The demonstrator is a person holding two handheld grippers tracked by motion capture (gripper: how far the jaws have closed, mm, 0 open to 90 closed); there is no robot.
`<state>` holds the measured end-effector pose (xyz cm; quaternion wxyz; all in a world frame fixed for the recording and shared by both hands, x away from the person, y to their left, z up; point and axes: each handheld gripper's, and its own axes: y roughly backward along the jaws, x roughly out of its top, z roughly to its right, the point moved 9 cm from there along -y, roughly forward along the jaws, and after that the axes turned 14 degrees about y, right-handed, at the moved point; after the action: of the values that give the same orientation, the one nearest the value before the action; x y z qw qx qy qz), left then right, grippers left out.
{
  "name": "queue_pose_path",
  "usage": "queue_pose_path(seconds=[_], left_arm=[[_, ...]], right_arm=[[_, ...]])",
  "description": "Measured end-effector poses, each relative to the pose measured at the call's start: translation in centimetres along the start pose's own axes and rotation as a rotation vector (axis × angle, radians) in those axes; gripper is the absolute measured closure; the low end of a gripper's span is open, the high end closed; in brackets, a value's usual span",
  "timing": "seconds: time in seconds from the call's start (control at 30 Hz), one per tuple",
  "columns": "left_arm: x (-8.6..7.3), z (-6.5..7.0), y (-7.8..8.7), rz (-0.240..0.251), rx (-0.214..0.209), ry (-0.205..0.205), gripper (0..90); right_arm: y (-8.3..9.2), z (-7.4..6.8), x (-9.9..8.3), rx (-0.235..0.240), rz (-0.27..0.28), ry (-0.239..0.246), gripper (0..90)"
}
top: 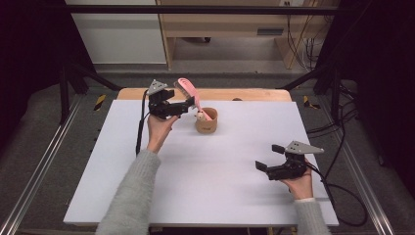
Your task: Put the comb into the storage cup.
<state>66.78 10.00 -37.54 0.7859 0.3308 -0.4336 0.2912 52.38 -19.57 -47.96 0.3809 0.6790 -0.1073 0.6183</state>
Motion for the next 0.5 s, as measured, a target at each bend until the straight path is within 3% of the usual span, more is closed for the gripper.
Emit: queue_pose_path(seconds=[0.23,0.5], left_arm=[[0.0,0.4,1.5,-0.020,0.004,-0.025,0.1],[-0.7,1.0,3.5,-0.036,-0.023,-0.062,0.0]], right_arm=[[0.0,0.0,0.0,0.000,0.001,-0.003,0.0],[0.0,0.0,0.0,0.000,0.003,-0.003,0.0]])
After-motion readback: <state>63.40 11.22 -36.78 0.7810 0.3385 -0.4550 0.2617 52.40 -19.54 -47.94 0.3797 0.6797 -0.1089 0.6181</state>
